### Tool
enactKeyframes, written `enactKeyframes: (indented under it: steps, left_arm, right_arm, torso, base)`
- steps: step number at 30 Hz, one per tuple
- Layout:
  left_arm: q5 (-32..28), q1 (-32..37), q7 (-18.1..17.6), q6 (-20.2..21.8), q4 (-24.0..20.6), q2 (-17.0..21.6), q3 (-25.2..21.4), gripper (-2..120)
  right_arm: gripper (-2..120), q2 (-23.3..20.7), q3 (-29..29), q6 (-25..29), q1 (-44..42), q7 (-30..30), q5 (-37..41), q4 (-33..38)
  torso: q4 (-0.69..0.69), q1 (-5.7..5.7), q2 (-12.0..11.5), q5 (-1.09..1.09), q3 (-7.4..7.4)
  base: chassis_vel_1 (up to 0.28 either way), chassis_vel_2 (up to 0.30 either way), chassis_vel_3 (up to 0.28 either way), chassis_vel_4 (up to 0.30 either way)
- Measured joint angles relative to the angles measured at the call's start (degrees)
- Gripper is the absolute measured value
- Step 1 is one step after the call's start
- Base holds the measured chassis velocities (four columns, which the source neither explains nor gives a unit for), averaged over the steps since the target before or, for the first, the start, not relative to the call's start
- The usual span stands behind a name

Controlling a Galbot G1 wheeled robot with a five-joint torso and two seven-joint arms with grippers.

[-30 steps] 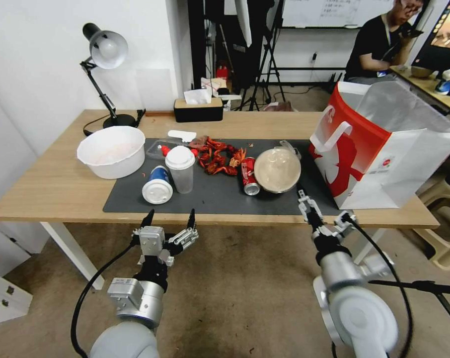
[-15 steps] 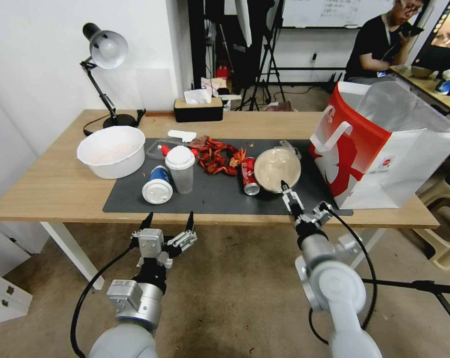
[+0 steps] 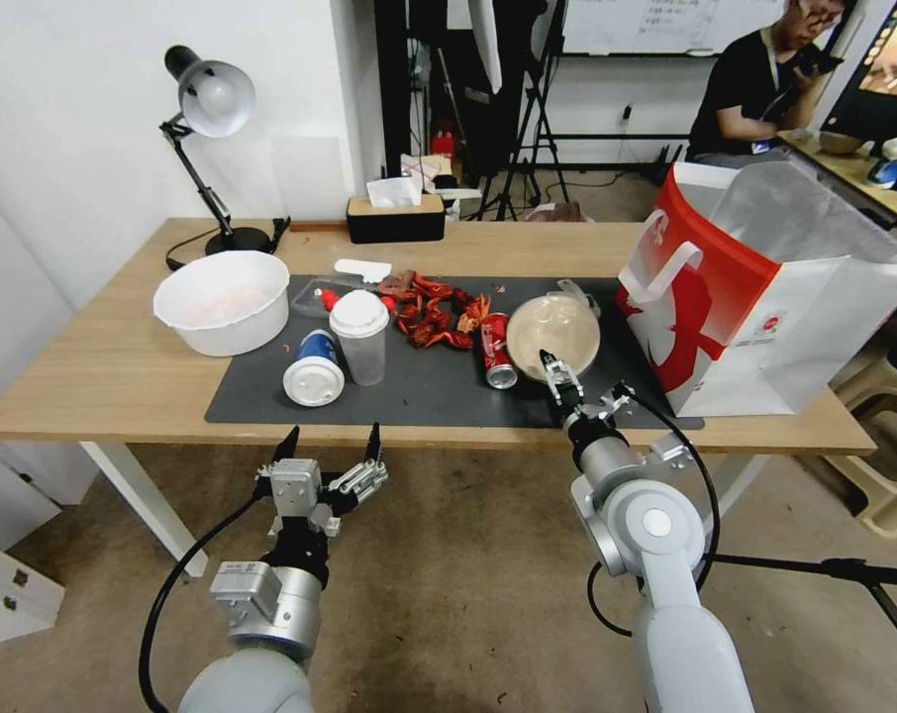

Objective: Pick up the trash from the table and place it into the takeout bag.

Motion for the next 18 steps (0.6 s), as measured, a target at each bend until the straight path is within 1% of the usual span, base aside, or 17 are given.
enactKeyframes:
  steps: [1, 4, 5, 7, 9, 10, 12, 13, 14, 15, 16, 17, 18]
  left_arm:
    - [0.0, 0.0, 0.0, 0.0, 0.0, 0.0, 0.0, 100]
    - [0.01, -0.04, -0.1, -0.29, 0.16, 0.07, 0.07, 100]
    - [0.01, -0.04, -0.1, -0.29, 0.16, 0.07, 0.07, 100]
    - [0.02, -0.13, -0.16, -0.47, 0.19, 0.18, 0.12, 100]
    - [0.22, -0.14, -0.15, -0.6, 0.19, 0.25, 0.12, 100]
    - [0.22, -0.14, -0.15, -0.6, 0.19, 0.25, 0.12, 100]
    - [0.33, -0.11, -0.15, -0.81, 0.19, 0.31, 0.12, 100]
    - [0.33, -0.11, -0.15, -0.81, 0.19, 0.31, 0.12, 100]
    - [0.38, -0.11, -0.16, -0.97, 0.19, 0.37, 0.12, 100]
    - [0.4, -0.11, -0.18, -1.12, 0.21, 0.42, 0.11, 100]
    - [0.4, -0.11, -0.19, -1.14, 0.21, 0.42, 0.11, 100]
    - [0.41, -0.12, -0.25, -1.33, 0.22, 0.44, 0.11, 100]
    - [0.41, -0.12, -0.25, -1.33, 0.22, 0.44, 0.11, 100]
  right_arm:
    - [57, 0.0, 0.0, 0.0, 0.0, 0.0, 0.0, 0.0]
    - [45, 0.02, 0.23, -0.05, -0.34, 0.0, 0.45, 0.04]
    - [45, 0.02, 0.23, -0.05, -0.34, 0.0, 0.45, 0.04]
    - [32, -0.01, 0.5, -0.09, -0.84, -0.09, 0.73, 0.43]
    - [22, -0.28, 1.0, -0.02, -1.13, -0.01, 1.03, 0.76]
    - [22, -0.28, 1.0, -0.02, -1.13, -0.01, 1.03, 0.76]
    - [14, -0.65, 1.33, 0.18, -1.51, -0.15, 1.07, 1.42]
    - [14, -0.65, 1.33, 0.18, -1.51, -0.15, 1.07, 1.42]
    - [7, -0.96, 1.44, 0.36, -2.03, -0.55, 0.4, 2.29]
    - [3, -1.23, 1.51, 0.55, -2.52, -1.18, -0.78, 3.11]
    - [3, -1.33, 1.53, 0.59, -2.68, -1.49, -1.35, 3.4]
    - [0, -2.31, 1.45, 0.99, -3.98, -4.1, -6.6, 5.41]
    - [0, -2.31, 1.45, 0.99, -3.98, -4.1, -6.6, 5.41]
  torso:
    - [0.0, 0.0, 0.0, 0.0, 0.0]
    - [0.0, 0.0, 0.0, 0.0, 0.0]
    - [0.0, 0.0, 0.0, 0.0, 0.0]
    - [0.0, 0.0, 0.0, 0.0, -0.01]
    - [0.0, -0.01, 0.0, 0.0, -0.01]
    - [0.0, -0.01, 0.0, 0.0, -0.01]
    - [0.01, 0.0, 0.0, 0.01, -0.01]
    - [0.01, 0.0, 0.0, 0.01, -0.01]
    - [0.0, 0.0, 0.0, 0.0, 0.0]
    - [0.0, 0.0, 0.0, 0.01, 0.0]
    - [0.0, 0.0, 0.0, 0.0, 0.0]
    - [0.0, 0.0, 0.0, 0.01, 0.0]
    - [0.0, 0.0, 0.0, 0.01, 0.0]
  base:
    - [0.0, 0.0, 0.0, 0.0]
    - [0.0, 0.0, 0.0, 0.0]
    - [0.0, 0.0, 0.0, 0.0]
    - [0.0, 0.0, 0.0, 0.0]
    - [0.0, 0.0, 0.0, 0.0]
    - [0.0, 0.0, 0.0, 0.0]
    - [0.0, 0.0, 0.0, 0.0]
    - [0.0, 0.0, 0.0, 0.0]
    - [0.0, 0.0, 0.0, 0.0]
    - [0.0, 0.0, 0.0, 0.0]
    - [0.0, 0.0, 0.0, 0.0]
    - [0.0, 0.0, 0.0, 0.0]
    - [0.0, 0.0, 0.0, 0.0]
